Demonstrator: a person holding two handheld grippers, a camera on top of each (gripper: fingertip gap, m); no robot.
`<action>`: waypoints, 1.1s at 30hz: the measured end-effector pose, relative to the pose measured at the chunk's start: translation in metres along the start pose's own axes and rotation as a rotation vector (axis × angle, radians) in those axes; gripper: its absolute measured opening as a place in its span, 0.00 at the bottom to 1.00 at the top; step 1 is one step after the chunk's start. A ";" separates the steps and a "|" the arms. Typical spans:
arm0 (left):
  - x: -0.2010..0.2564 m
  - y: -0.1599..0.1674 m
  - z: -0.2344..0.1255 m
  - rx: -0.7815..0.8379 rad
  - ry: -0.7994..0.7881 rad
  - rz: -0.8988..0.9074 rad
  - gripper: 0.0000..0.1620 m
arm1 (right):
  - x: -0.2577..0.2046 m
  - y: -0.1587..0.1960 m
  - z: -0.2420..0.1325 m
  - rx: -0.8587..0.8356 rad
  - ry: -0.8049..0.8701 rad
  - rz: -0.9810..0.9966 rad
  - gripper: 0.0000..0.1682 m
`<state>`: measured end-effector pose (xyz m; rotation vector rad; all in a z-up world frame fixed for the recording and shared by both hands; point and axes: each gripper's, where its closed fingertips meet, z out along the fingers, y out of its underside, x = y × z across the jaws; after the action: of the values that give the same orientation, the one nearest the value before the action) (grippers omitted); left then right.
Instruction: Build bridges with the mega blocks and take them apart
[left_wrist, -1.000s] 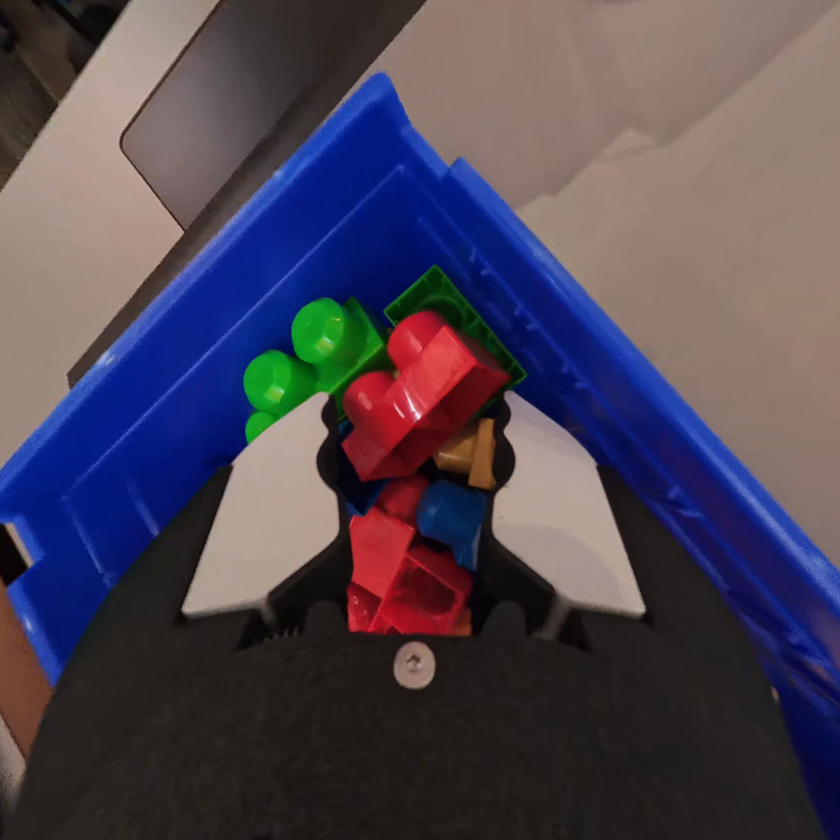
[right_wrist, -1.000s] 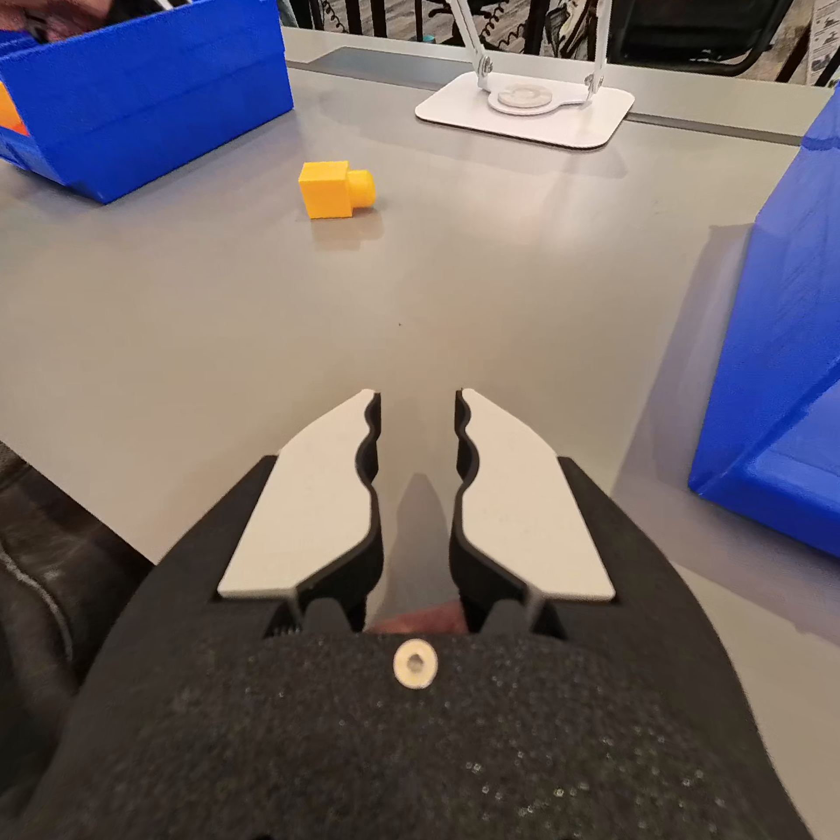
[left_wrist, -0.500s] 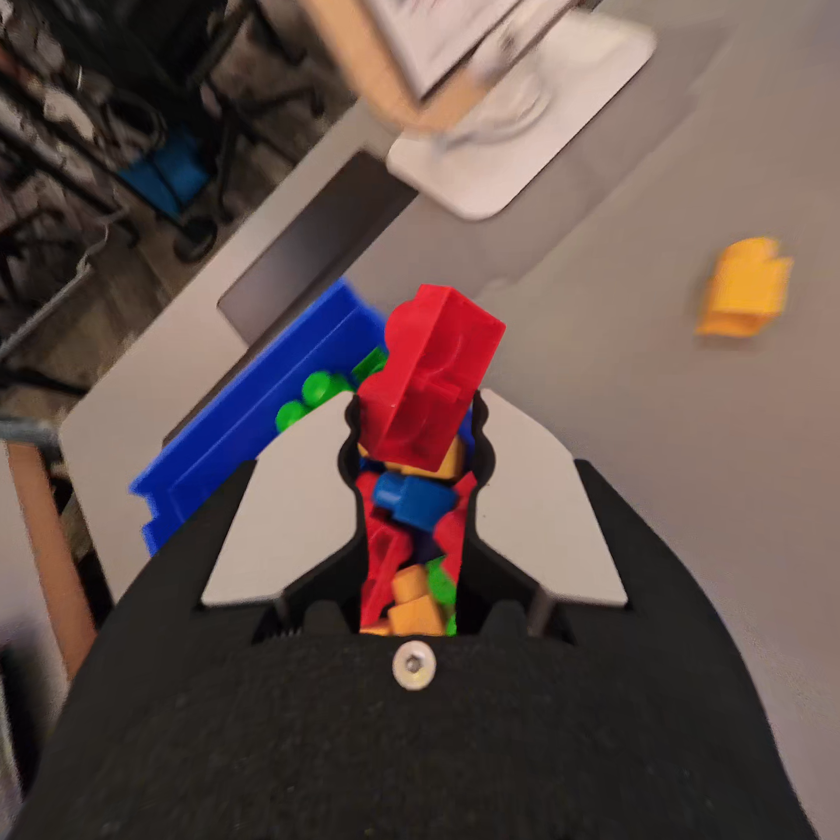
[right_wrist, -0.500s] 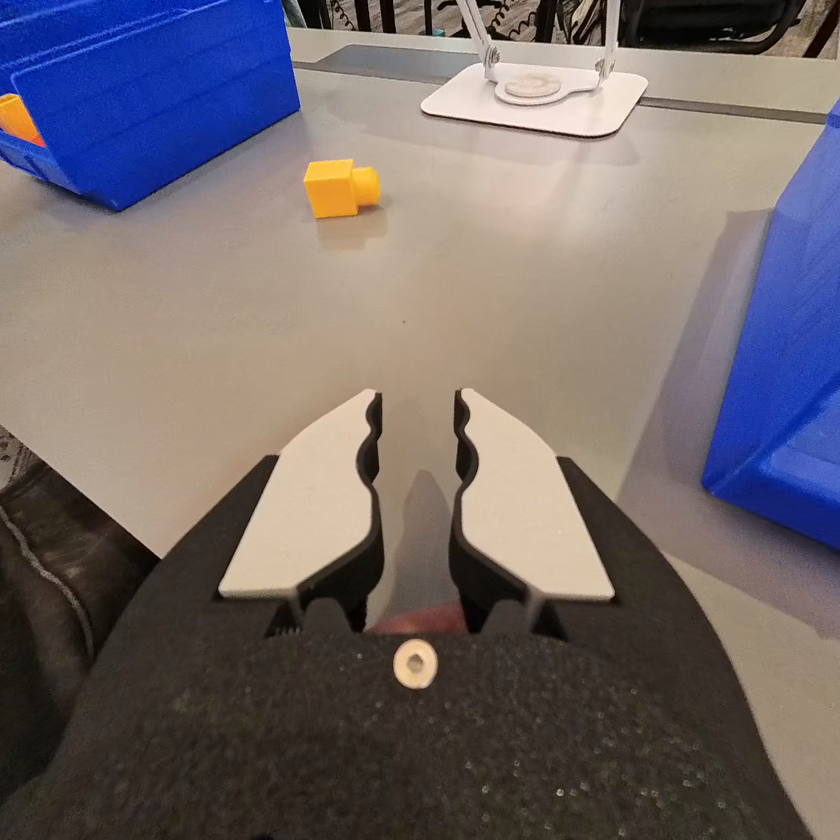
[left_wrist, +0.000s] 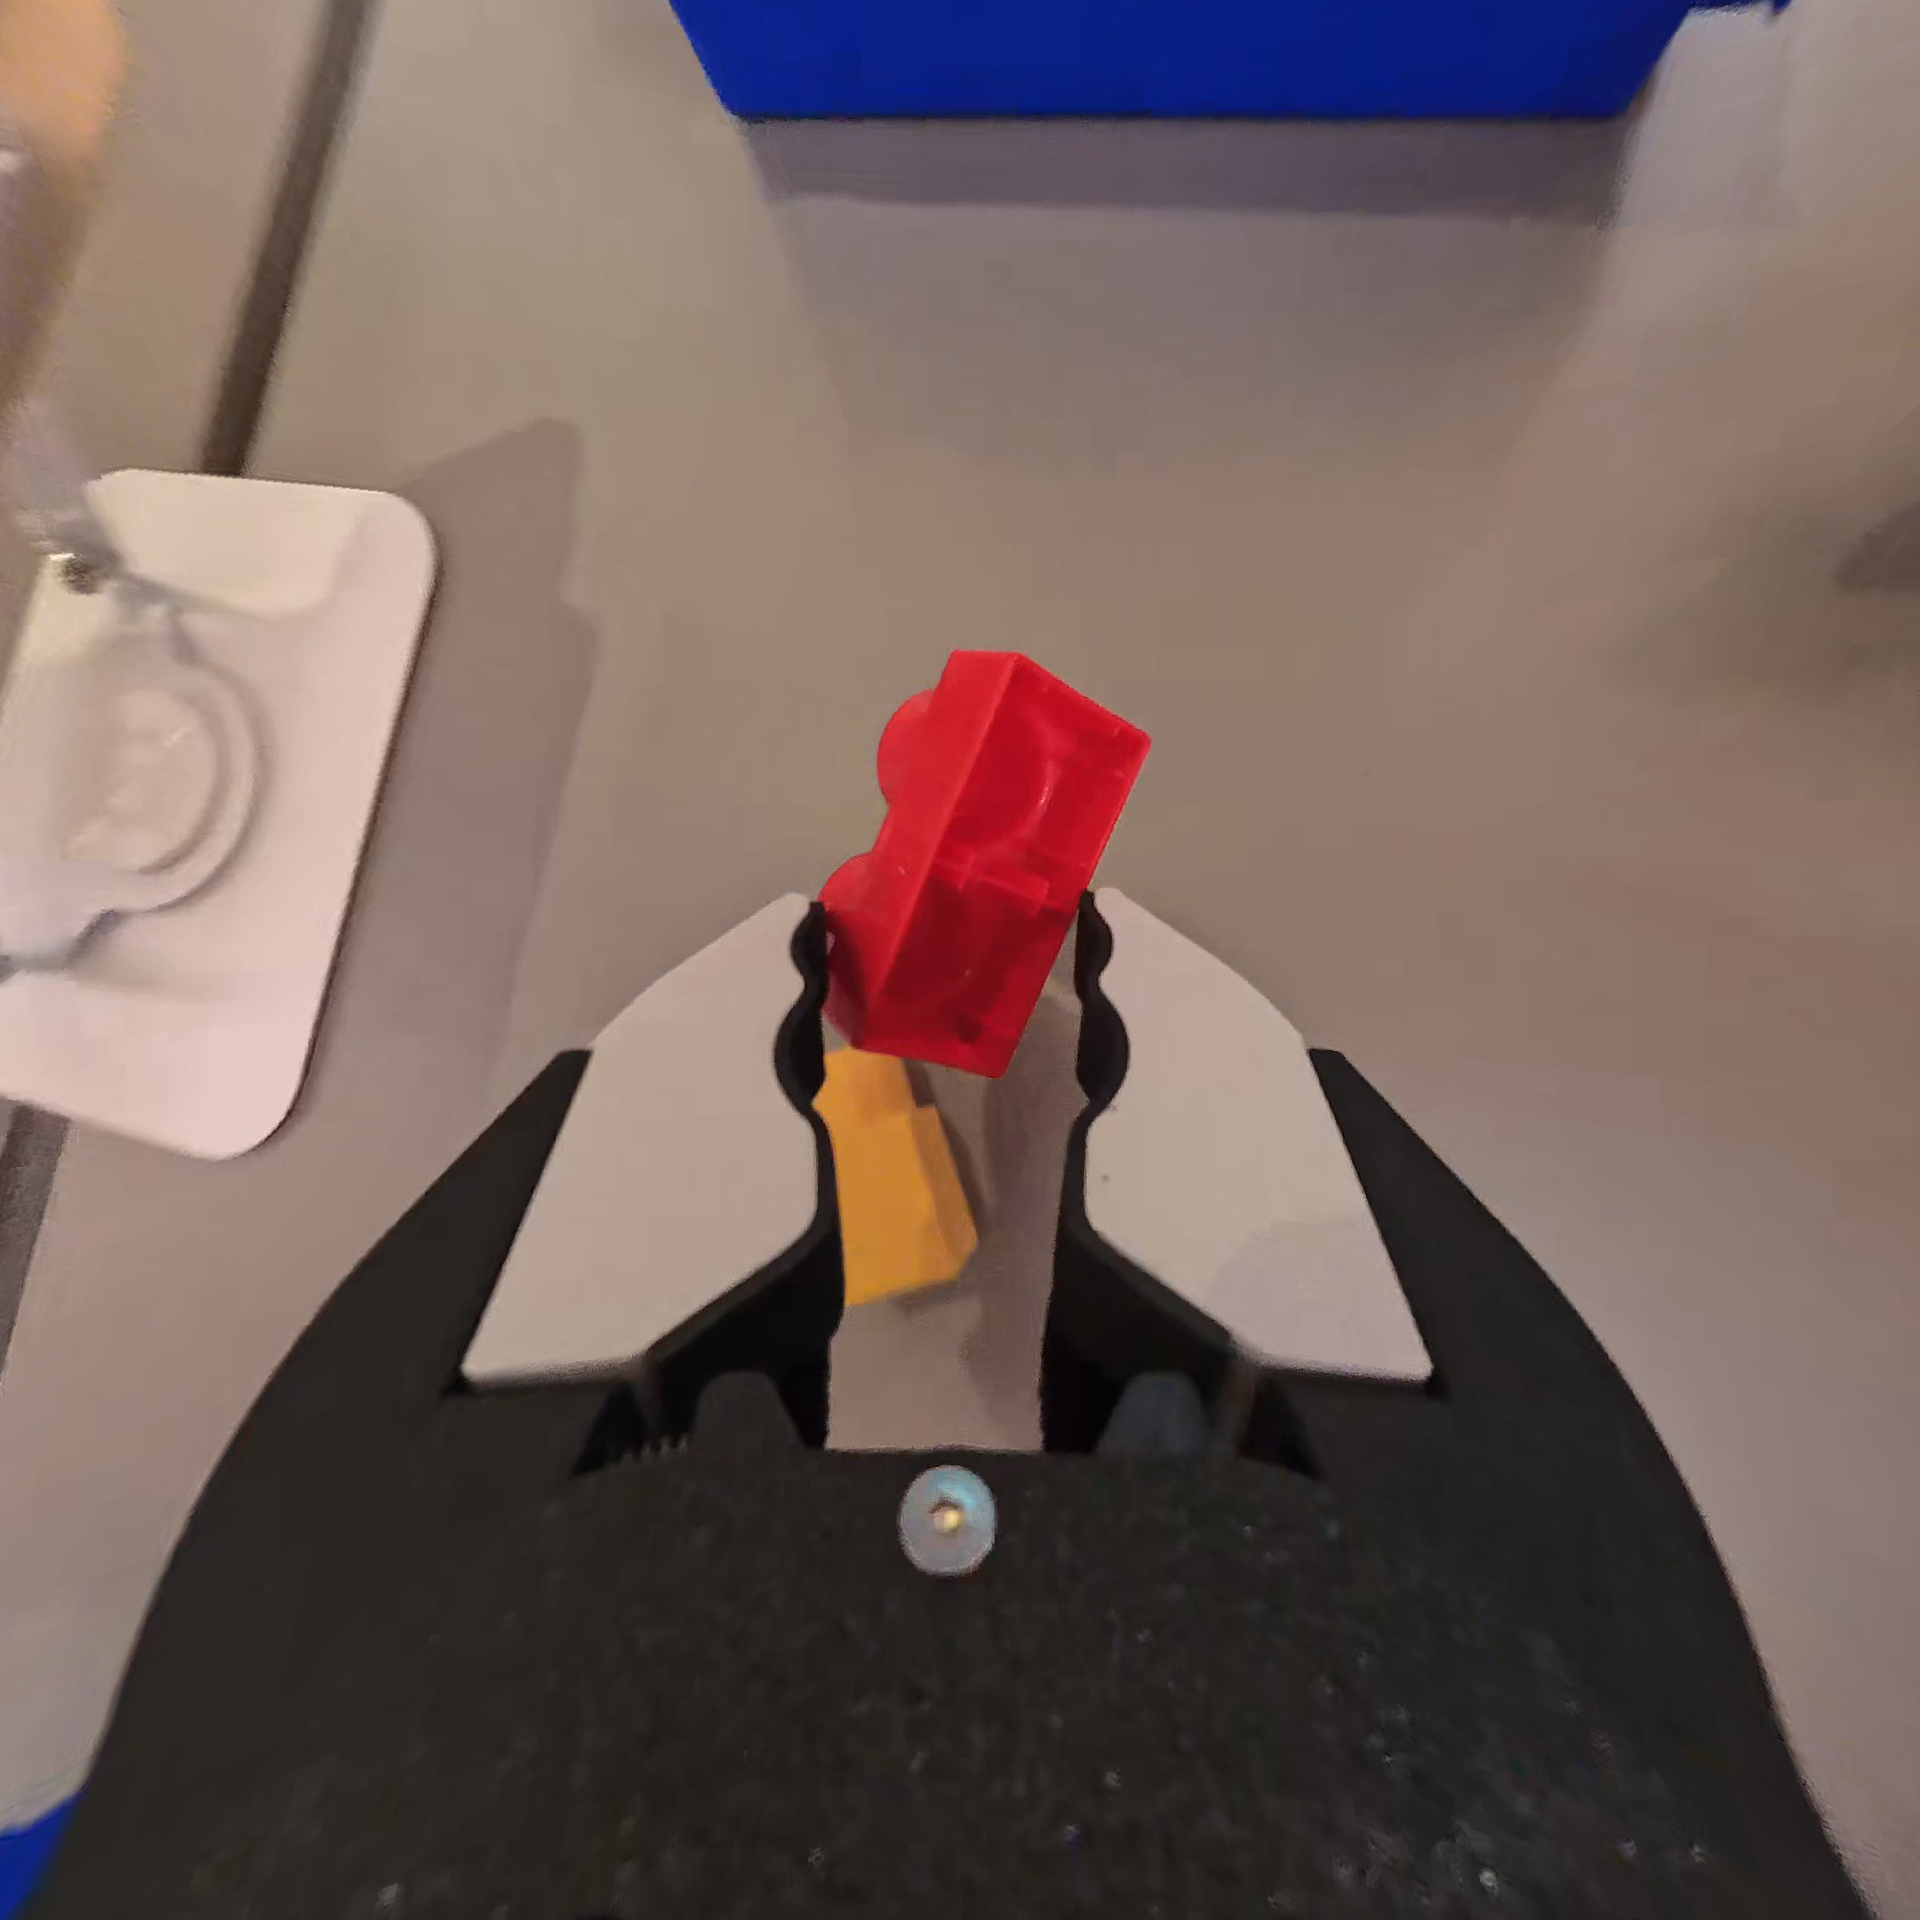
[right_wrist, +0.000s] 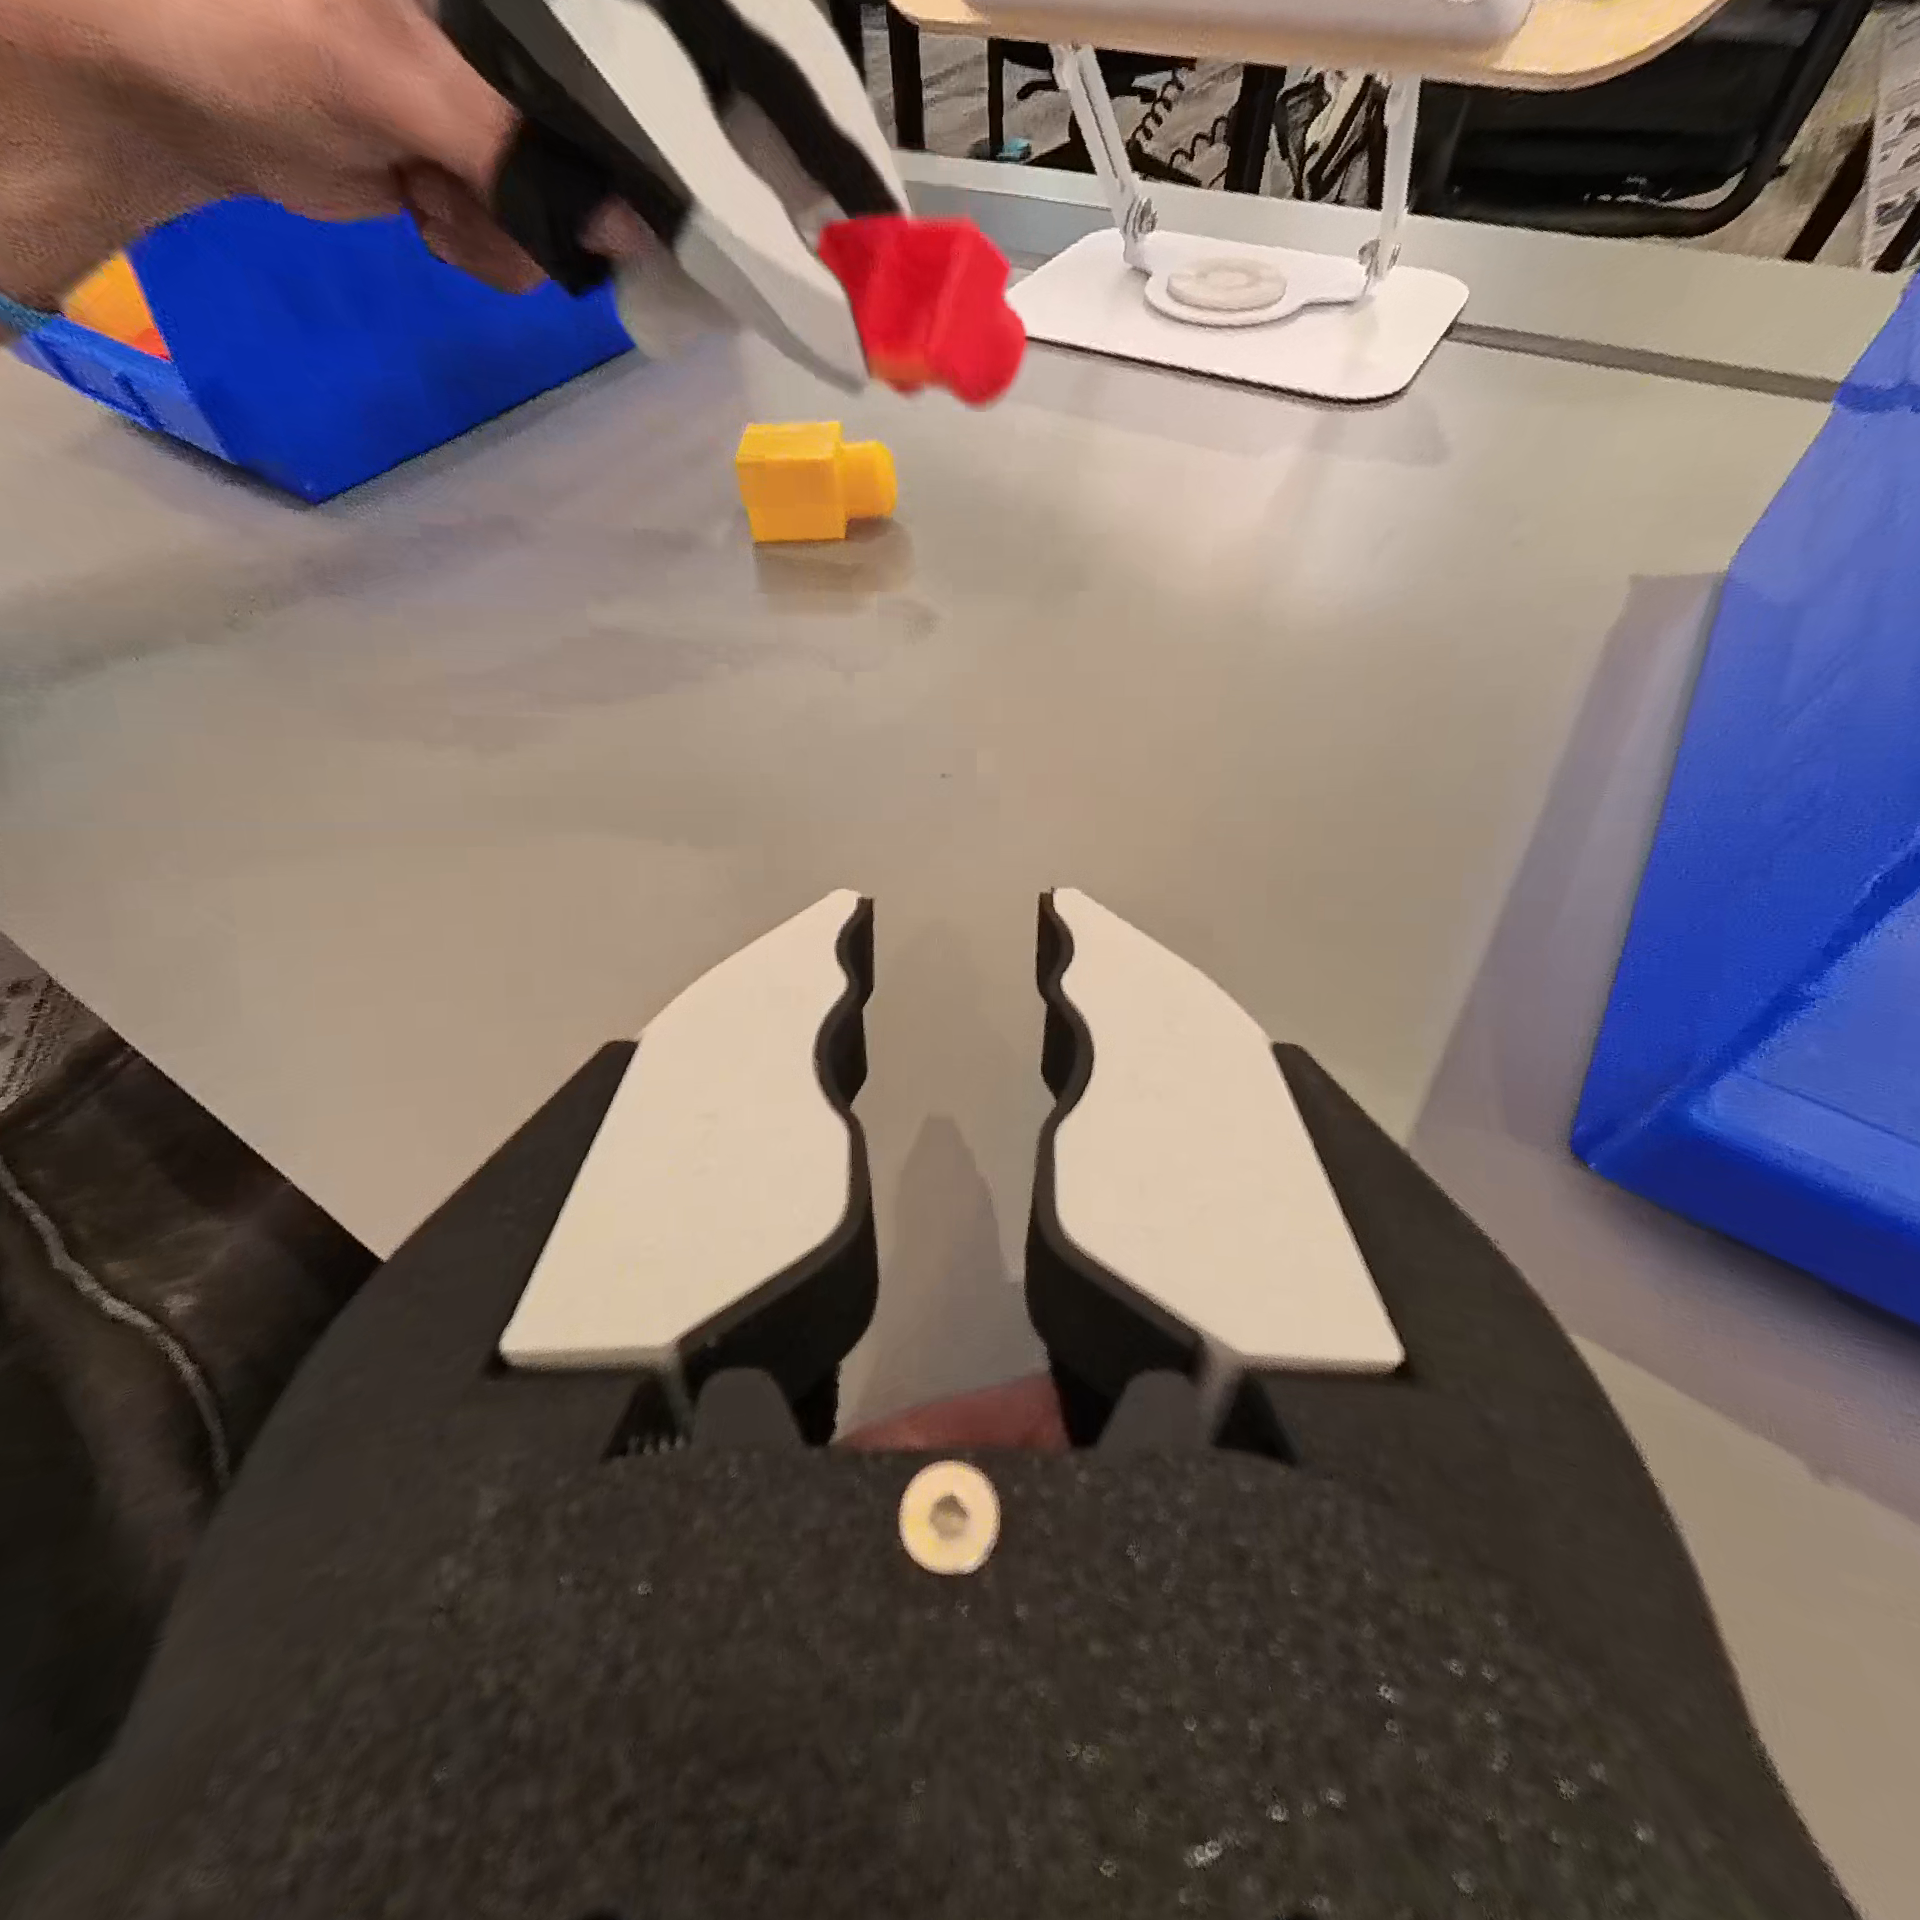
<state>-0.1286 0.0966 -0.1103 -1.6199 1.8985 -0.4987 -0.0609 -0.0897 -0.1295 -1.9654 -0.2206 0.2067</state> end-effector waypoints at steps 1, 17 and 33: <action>0.002 0.001 0.013 -0.030 0.007 0.021 0.28 | 0.001 0.001 0.000 -0.002 0.004 0.000 0.18; 0.012 0.029 0.057 -0.131 0.013 0.055 0.32 | 0.001 0.008 0.004 -0.026 -0.010 0.019 0.18; 0.056 0.066 -0.141 0.328 -0.265 -0.478 0.37 | 0.000 0.006 0.004 -0.014 -0.027 0.049 0.18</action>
<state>-0.2746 0.0415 -0.0556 -1.8056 1.1643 -0.7060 -0.0610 -0.0885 -0.1364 -1.9839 -0.1916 0.2640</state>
